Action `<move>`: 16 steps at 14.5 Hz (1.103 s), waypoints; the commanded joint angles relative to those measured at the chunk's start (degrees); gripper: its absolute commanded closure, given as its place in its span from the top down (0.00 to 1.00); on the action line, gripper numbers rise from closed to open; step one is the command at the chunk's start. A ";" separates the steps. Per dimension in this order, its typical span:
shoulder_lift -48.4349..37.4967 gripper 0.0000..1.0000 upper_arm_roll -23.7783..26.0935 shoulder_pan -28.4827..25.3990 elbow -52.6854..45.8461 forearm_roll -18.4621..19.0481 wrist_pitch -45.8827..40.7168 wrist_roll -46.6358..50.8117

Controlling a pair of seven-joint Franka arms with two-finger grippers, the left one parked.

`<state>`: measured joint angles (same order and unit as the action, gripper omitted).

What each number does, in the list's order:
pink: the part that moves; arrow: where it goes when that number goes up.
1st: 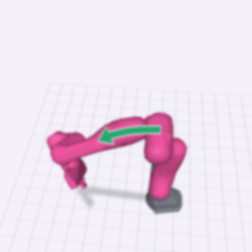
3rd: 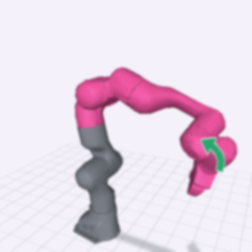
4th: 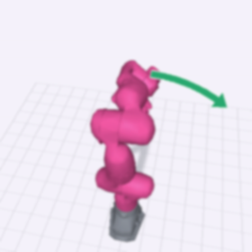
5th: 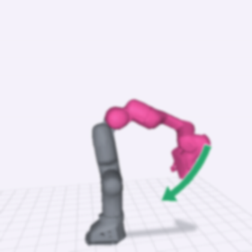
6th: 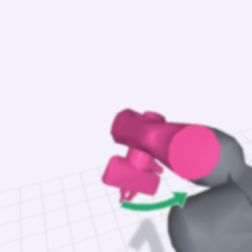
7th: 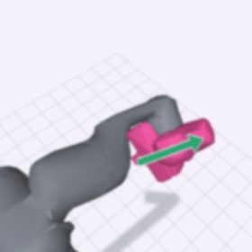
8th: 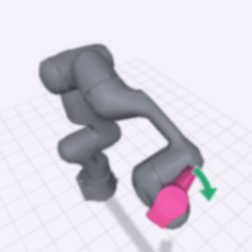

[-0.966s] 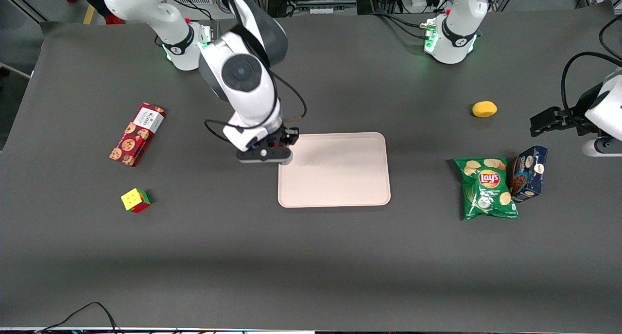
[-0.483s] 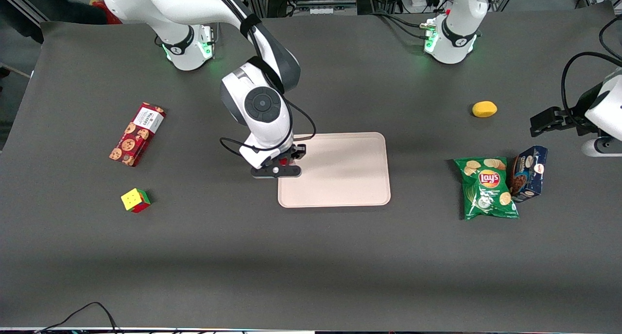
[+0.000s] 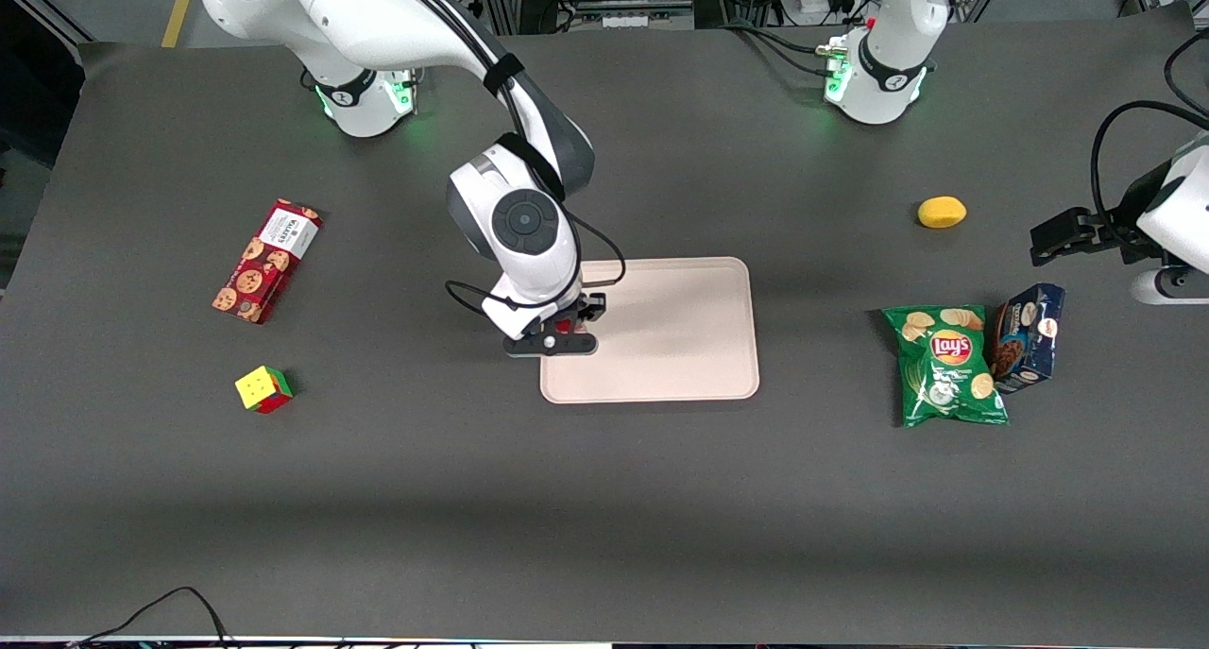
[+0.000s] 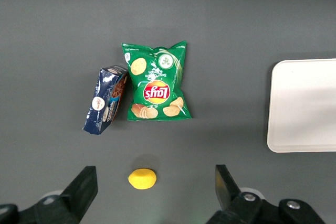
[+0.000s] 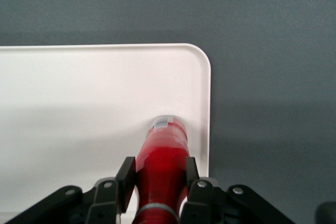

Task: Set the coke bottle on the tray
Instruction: 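Lower the bottle onto the tray and open the right gripper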

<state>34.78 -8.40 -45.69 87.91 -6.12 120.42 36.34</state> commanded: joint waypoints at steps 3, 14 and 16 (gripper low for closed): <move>1.25 0.00 -0.12 -0.28 -2.04 -1.44 0.17 0.66; 1.34 1.00 -0.21 -0.19 -2.12 -1.44 0.43 0.66; 1.34 1.00 -0.12 -0.19 -2.12 -1.44 0.43 0.66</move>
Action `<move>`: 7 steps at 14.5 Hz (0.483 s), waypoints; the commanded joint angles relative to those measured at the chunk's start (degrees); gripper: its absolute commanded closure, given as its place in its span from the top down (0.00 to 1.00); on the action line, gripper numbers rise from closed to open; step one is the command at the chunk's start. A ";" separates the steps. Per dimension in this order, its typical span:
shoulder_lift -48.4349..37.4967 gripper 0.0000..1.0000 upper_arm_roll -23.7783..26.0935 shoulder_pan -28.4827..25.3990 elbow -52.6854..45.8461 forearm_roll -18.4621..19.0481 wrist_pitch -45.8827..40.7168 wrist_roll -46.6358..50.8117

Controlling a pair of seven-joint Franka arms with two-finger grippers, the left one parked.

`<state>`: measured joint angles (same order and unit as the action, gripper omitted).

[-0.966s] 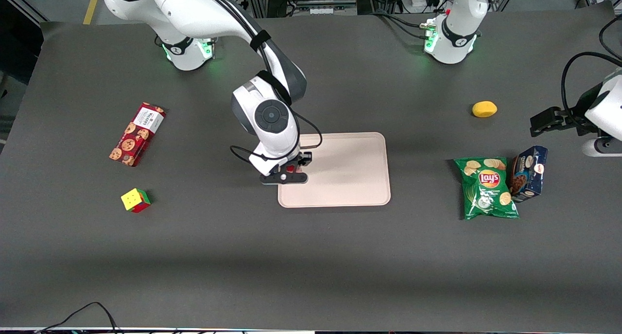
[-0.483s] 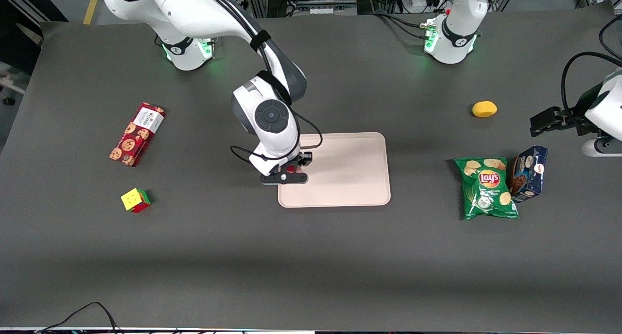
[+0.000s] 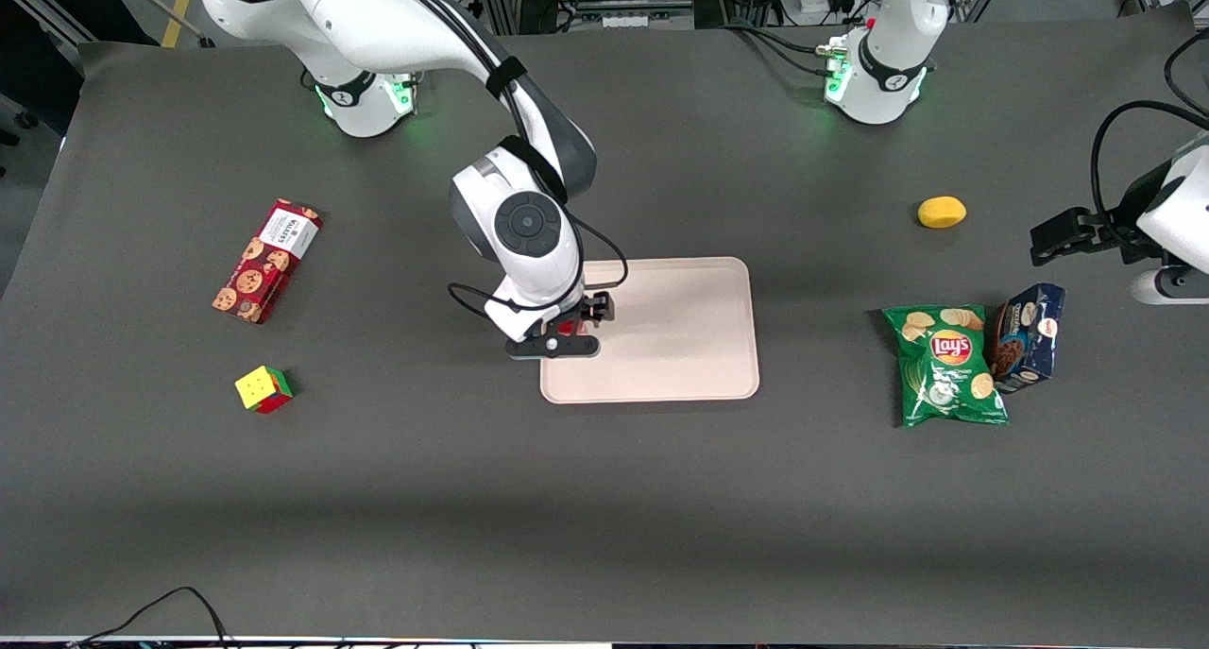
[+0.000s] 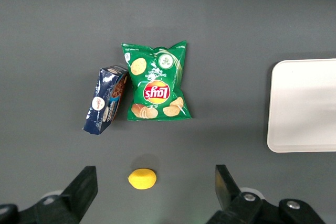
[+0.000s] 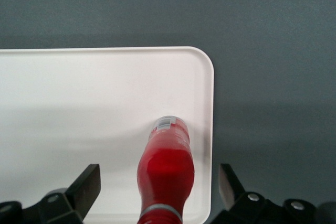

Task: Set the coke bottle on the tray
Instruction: 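Lower the bottle onto the tray and open the right gripper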

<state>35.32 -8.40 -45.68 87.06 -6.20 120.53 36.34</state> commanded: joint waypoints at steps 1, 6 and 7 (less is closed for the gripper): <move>0.71 1.00 -0.12 -0.20 -1.46 -1.36 0.32 0.66; -9.37 1.00 -0.12 3.21 -2.78 1.01 -7.75 -10.96; -12.18 1.00 -0.04 5.14 -2.78 0.67 -10.90 -16.94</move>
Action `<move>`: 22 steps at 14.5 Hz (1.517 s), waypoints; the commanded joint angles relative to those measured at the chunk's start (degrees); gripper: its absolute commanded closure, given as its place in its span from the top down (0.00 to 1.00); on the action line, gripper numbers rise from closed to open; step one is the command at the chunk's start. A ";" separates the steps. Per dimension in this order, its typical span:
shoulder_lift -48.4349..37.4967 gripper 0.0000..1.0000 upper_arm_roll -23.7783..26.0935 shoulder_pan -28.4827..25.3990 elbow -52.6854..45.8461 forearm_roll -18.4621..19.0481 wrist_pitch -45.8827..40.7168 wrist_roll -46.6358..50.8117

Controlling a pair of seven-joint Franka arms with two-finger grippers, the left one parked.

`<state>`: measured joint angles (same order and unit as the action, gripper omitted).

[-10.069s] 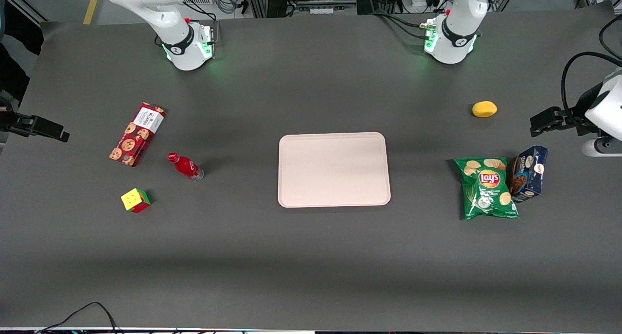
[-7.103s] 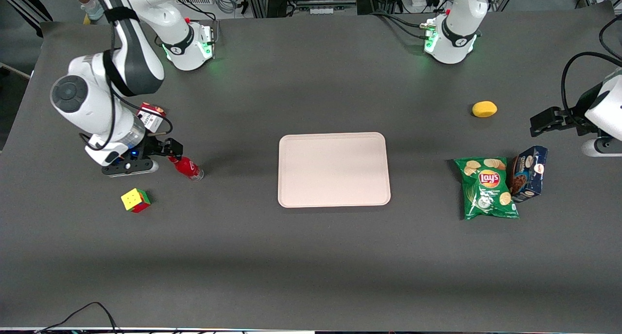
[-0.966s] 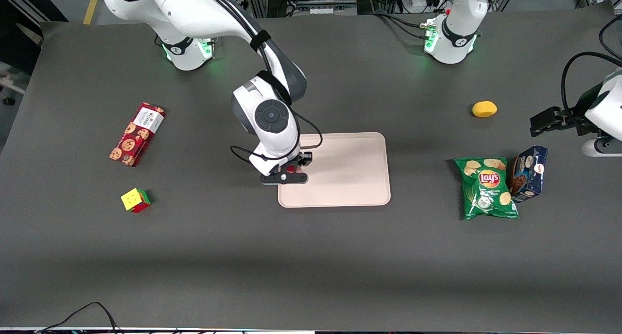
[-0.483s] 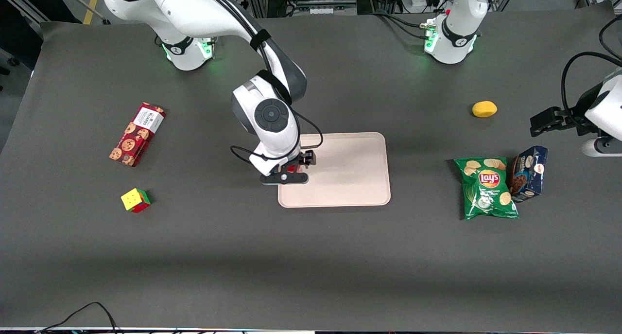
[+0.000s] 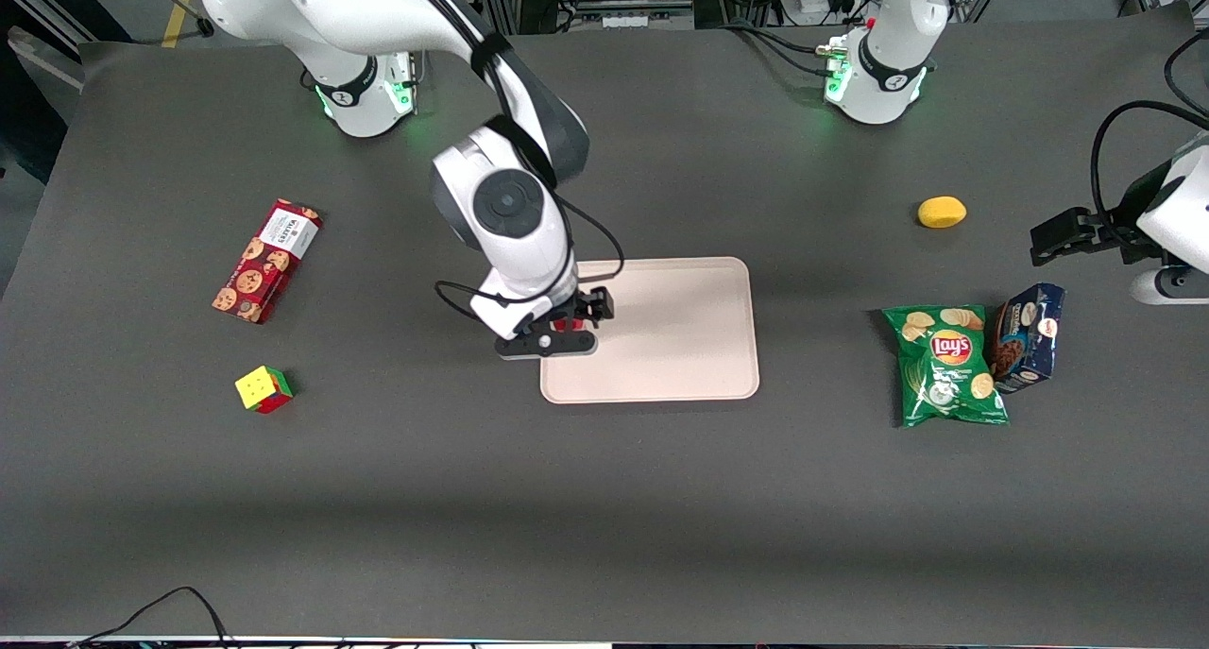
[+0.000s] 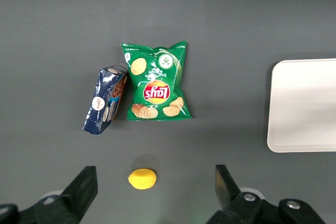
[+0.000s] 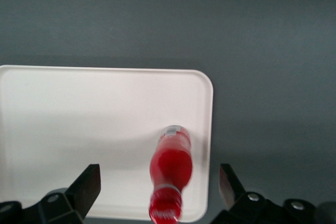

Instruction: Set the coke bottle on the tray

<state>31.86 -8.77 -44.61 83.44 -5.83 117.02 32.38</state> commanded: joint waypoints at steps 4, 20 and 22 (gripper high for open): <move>-22.68 1.00 0.77 8.65 5.92 2.39 -16.73 -15.07; -32.82 1.00 7.10 44.68 15.52 7.50 -16.04 -14.27; -32.74 1.00 7.10 45.93 15.44 7.68 -16.04 -14.27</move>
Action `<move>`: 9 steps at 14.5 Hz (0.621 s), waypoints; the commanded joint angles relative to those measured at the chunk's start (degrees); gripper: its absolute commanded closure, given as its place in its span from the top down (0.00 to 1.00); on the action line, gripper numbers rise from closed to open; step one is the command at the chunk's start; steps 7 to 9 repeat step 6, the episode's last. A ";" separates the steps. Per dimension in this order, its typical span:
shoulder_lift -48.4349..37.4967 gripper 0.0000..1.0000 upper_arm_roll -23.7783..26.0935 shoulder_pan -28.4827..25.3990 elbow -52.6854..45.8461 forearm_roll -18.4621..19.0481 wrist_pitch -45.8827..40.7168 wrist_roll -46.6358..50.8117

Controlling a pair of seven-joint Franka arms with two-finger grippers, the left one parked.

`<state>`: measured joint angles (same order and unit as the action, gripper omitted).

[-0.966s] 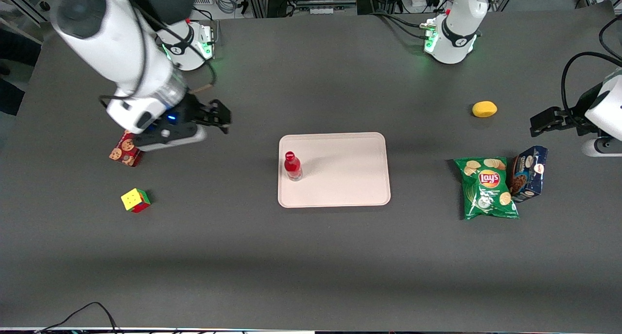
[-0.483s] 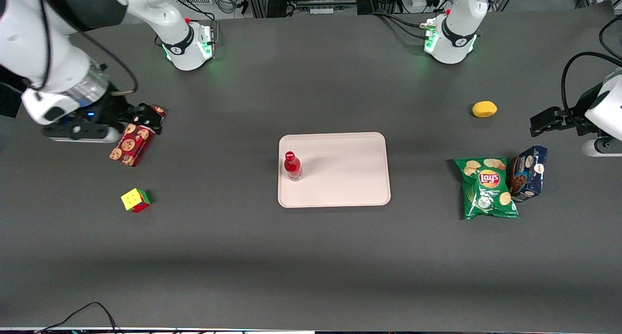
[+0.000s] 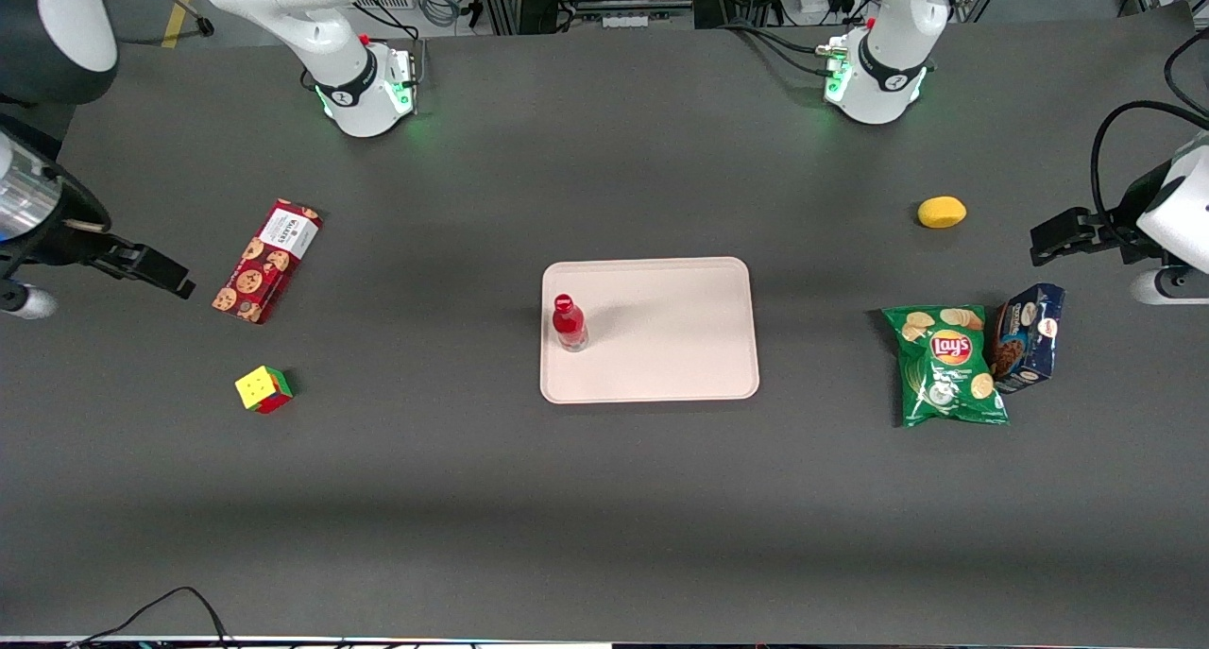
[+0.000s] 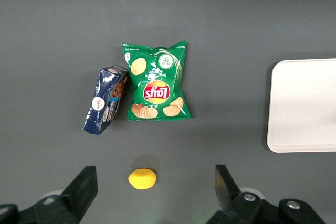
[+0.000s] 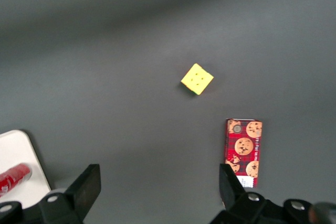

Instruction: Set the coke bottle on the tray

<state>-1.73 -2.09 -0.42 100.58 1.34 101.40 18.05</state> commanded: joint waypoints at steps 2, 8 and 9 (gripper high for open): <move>0.94 1.00 0.51 2.00 -2.05 0.59 -0.41 0.58; 1.20 1.00 0.42 2.87 -2.32 0.59 -0.41 0.32; 1.20 1.00 0.42 2.87 -2.32 0.59 -0.41 0.32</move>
